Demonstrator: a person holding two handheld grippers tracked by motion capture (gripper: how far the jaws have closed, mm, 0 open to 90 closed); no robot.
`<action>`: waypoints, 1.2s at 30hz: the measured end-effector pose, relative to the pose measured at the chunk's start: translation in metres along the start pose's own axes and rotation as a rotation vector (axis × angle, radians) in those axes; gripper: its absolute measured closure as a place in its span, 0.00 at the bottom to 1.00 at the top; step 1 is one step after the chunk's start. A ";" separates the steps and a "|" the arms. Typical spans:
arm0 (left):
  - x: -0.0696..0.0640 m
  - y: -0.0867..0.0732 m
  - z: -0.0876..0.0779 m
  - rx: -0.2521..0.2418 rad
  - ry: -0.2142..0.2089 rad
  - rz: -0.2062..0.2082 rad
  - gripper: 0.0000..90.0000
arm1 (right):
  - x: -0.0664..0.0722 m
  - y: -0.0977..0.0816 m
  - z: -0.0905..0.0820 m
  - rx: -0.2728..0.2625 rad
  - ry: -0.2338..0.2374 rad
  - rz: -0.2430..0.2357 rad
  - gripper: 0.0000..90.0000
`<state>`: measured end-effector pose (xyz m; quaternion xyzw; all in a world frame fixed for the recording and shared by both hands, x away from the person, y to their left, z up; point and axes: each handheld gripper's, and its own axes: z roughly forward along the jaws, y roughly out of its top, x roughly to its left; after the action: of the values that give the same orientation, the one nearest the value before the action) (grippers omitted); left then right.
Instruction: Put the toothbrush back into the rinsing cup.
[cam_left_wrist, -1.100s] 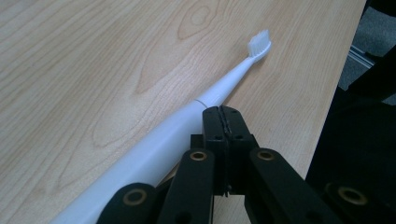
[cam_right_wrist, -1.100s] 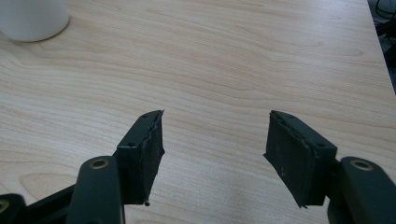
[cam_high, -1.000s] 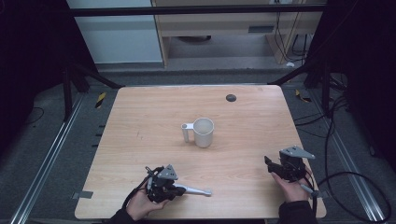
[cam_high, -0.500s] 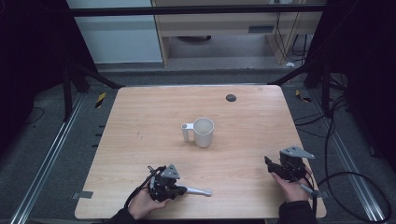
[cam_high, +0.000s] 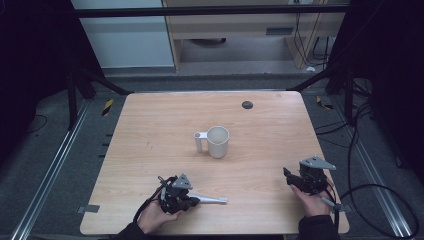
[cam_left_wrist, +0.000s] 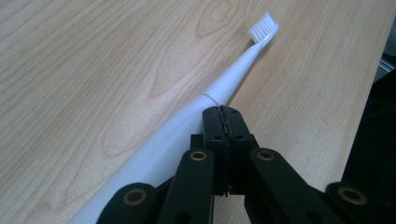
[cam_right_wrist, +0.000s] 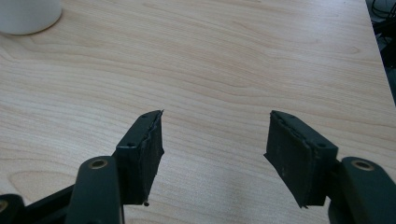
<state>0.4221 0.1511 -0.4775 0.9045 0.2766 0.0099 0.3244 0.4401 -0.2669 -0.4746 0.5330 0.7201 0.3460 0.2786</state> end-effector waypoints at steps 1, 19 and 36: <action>0.001 0.000 0.000 0.001 0.002 -0.002 0.99 | 0.000 0.000 0.000 0.000 0.000 0.000 0.40; 0.005 0.003 0.005 -0.005 0.018 -0.018 0.99 | 0.000 0.000 0.001 0.008 -0.002 -0.001 0.40; 0.009 0.009 0.010 -0.013 0.038 -0.024 0.99 | 0.000 0.000 0.001 0.009 -0.005 -0.002 0.40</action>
<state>0.4359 0.1443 -0.4813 0.8987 0.2934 0.0249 0.3250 0.4412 -0.2664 -0.4754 0.5344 0.7216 0.3408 0.2784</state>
